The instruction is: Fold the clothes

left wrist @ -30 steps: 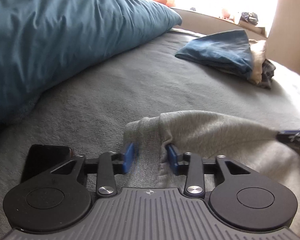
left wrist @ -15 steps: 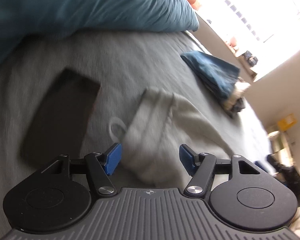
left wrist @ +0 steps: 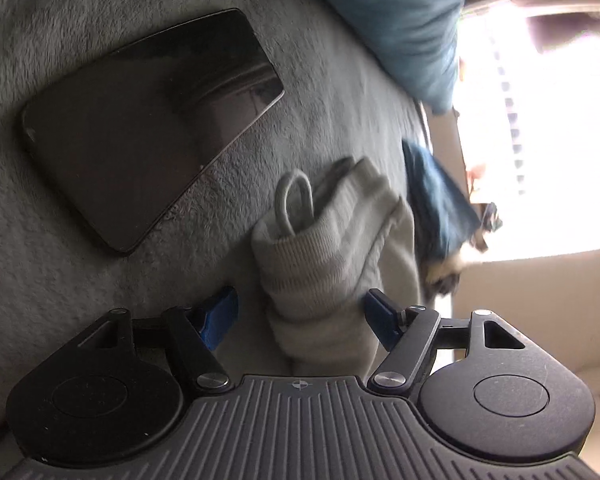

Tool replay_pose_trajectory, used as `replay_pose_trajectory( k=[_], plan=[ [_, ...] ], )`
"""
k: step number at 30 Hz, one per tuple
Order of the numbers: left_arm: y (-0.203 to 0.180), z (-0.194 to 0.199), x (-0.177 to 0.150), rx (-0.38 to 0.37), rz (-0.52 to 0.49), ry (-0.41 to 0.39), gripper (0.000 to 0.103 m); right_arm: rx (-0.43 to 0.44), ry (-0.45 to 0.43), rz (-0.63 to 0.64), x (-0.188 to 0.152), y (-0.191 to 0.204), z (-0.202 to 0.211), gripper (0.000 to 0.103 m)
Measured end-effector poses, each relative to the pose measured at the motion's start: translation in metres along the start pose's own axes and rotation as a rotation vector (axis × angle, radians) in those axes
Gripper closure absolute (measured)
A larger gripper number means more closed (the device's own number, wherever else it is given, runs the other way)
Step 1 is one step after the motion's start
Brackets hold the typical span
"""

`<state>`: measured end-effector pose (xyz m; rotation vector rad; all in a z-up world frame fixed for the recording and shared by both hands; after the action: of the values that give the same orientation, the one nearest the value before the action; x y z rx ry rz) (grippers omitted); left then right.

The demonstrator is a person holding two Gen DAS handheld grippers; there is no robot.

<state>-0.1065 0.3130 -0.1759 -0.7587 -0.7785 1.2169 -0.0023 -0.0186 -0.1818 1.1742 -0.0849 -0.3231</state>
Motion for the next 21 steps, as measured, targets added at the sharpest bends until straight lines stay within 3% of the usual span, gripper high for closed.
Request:
replay_pose_trajectory(
  k=[7, 11, 12, 14, 18, 21],
  plan=[
    [-0.023, -0.026, 0.006, 0.009, -0.099, -0.089, 0.037, 0.044, -0.164, -0.166, 0.032, -0.013, 0.014, 0.043],
    [-0.025, -0.033, 0.019, 0.016, -0.105, -0.120, 0.066, 0.086, -0.244, -0.261, 0.041, -0.019, 0.015, 0.043],
    [-0.026, -0.033, 0.022, 0.020, -0.112, -0.129, 0.074, 0.089, -0.254, -0.273, 0.043, -0.021, 0.014, 0.045],
    [-0.029, -0.031, 0.027, 0.023, -0.137, -0.146, 0.078, 0.085, -0.270, -0.274, 0.046, -0.021, 0.010, 0.053],
    [-0.035, -0.023, 0.038, 0.017, -0.162, -0.186, 0.081, 0.050, -0.294, -0.225, 0.048, -0.017, 0.002, 0.072],
    [-0.033, -0.007, 0.046, 0.014, -0.158, -0.226, 0.082, 0.025, -0.295, -0.184, 0.048, -0.011, -0.008, 0.077]
  ],
)
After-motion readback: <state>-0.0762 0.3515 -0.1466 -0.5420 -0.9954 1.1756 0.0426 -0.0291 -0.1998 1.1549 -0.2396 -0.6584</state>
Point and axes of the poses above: each gripper's, at about its wrist camera, not at the fingertips, and z roughly against the way its jaws point, y to its left, x to its top, the point moved 9 cm from there along -z, roughly the way its jaws point, and after that the axes turned 1 degree about y, right-handed, at the moved point
